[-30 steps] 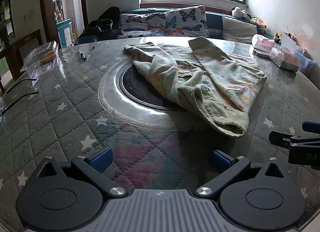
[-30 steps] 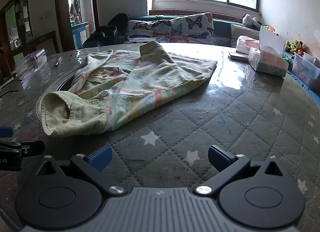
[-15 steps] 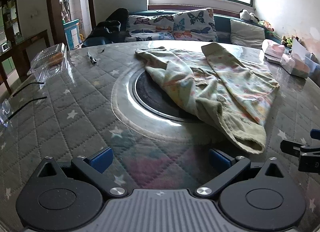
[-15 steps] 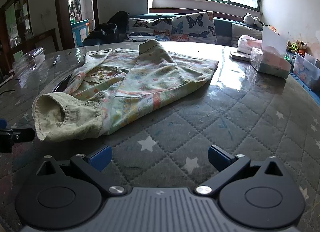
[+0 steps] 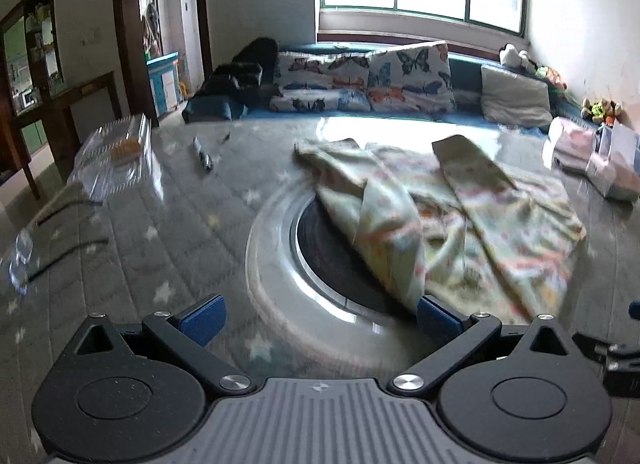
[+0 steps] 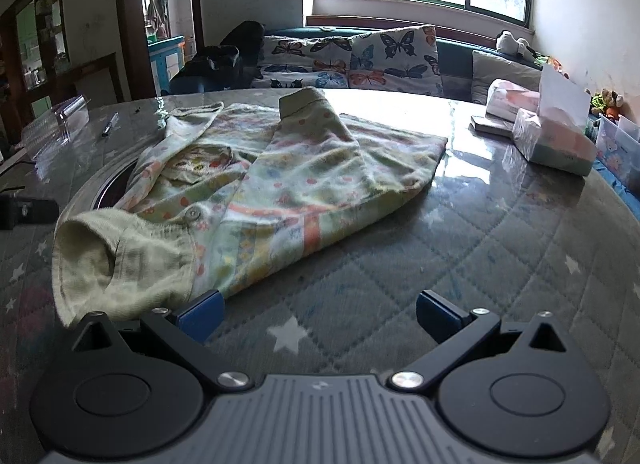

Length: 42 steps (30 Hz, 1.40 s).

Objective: Fold clothes
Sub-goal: 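Move both grippers toward the spread patterned shirt, then grasp the corduroy sleeve cuff with the right gripper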

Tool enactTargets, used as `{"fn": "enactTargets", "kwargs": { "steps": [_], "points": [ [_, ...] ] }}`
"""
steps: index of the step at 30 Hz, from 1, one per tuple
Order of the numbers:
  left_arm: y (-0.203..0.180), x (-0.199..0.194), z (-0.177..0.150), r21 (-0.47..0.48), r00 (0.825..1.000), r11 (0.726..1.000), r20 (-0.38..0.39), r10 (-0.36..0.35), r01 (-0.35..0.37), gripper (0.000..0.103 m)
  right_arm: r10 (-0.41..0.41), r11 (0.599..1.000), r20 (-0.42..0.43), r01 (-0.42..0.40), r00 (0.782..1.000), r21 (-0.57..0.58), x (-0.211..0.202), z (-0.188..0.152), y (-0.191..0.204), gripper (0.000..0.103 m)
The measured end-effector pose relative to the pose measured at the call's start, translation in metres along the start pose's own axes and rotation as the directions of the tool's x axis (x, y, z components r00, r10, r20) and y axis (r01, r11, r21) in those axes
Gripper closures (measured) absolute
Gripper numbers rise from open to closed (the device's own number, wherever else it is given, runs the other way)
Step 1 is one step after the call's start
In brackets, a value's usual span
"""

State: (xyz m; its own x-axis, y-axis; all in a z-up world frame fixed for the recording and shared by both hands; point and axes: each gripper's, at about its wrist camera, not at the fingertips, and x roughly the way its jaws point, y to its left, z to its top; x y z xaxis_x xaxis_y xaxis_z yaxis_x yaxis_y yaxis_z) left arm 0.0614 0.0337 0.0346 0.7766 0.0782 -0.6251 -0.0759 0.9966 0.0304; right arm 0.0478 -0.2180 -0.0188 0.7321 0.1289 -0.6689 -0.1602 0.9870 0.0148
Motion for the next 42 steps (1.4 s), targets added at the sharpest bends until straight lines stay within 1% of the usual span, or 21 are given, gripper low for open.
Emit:
{"fn": "enactTargets", "kwargs": {
  "steps": [3,8,11,13,15,16,20,21,23,25,26,28,30,34,40,42],
  "points": [
    [-0.010,0.007,0.011,0.032,1.000,0.999,0.017,-0.022,0.021,0.000,0.003,1.000,0.004,-0.003,1.000,0.002,0.004,0.010,-0.003,0.000],
    [-0.028,0.029,0.021,0.075,0.998,0.995,0.004,-0.064,0.064,0.002,-0.008,1.000,0.018,0.009,1.000,-0.022,0.013,0.030,-0.007,0.000],
    [-0.038,0.042,0.020,0.095,0.996,0.991,-0.024,-0.090,0.092,0.010,-0.013,0.999,0.025,0.014,1.000,-0.034,0.020,0.041,-0.010,0.001],
    [-0.042,0.048,0.016,0.109,0.994,0.988,-0.044,-0.103,0.107,0.015,-0.013,0.999,0.025,0.014,1.000,-0.044,0.026,0.050,-0.011,0.005],
    [-0.045,0.053,0.011,0.122,0.992,0.986,-0.062,-0.107,0.114,0.025,-0.011,0.999,0.025,0.012,1.000,-0.049,0.032,0.056,-0.012,0.007],
    [-0.045,0.056,0.008,0.124,0.991,0.985,-0.075,-0.109,0.118,0.027,-0.009,0.999,0.022,0.010,1.000,-0.049,0.037,0.061,-0.013,0.009],
    [-0.041,0.062,0.000,0.108,0.983,0.982,-0.116,-0.144,0.157,0.046,0.005,0.999,0.015,-0.004,1.000,-0.054,0.054,0.075,-0.011,0.015],
    [-0.040,0.063,-0.002,0.103,0.980,0.980,-0.126,-0.154,0.167,0.050,0.010,0.998,0.014,-0.009,1.000,-0.056,0.059,0.079,-0.010,0.018],
    [-0.039,0.064,-0.006,0.099,0.976,0.978,-0.134,-0.171,0.185,0.055,0.018,0.998,0.013,-0.017,1.000,-0.060,0.068,0.087,-0.009,0.021],
    [-0.037,0.063,-0.008,0.085,0.973,0.976,-0.134,-0.188,0.200,0.059,0.032,0.998,0.006,-0.031,0.999,-0.062,0.078,0.096,-0.008,0.027],
    [-0.037,0.062,-0.009,0.076,0.971,0.975,-0.136,-0.198,0.210,0.062,0.040,0.997,0.002,-0.040,0.999,-0.063,0.084,0.101,-0.007,0.029],
    [-0.036,0.062,-0.010,0.068,0.968,0.973,-0.135,-0.209,0.220,0.062,0.056,0.996,-0.006,-0.056,0.998,-0.065,0.095,0.111,-0.005,0.036],
    [-0.036,0.061,-0.011,0.067,0.968,0.972,-0.132,-0.214,0.224,0.062,0.063,0.995,-0.012,-0.064,0.998,-0.073,0.108,0.120,0.000,0.037],
    [-0.034,0.062,-0.010,0.063,0.966,0.970,-0.132,-0.224,0.234,0.062,0.090,0.991,-0.029,-0.092,0.996,-0.093,0.136,0.137,0.013,0.045],
    [-0.033,0.064,-0.010,0.072,0.963,0.967,-0.132,-0.234,0.244,0.062,0.101,0.988,-0.055,-0.107,0.993,-0.109,0.173,0.152,0.026,0.051],
    [-0.033,0.064,-0.010,0.070,0.962,0.966,-0.134,-0.237,0.248,0.061,0.101,0.988,-0.066,-0.108,0.993,-0.109,0.184,0.155,0.028,0.052]
  ]
}}
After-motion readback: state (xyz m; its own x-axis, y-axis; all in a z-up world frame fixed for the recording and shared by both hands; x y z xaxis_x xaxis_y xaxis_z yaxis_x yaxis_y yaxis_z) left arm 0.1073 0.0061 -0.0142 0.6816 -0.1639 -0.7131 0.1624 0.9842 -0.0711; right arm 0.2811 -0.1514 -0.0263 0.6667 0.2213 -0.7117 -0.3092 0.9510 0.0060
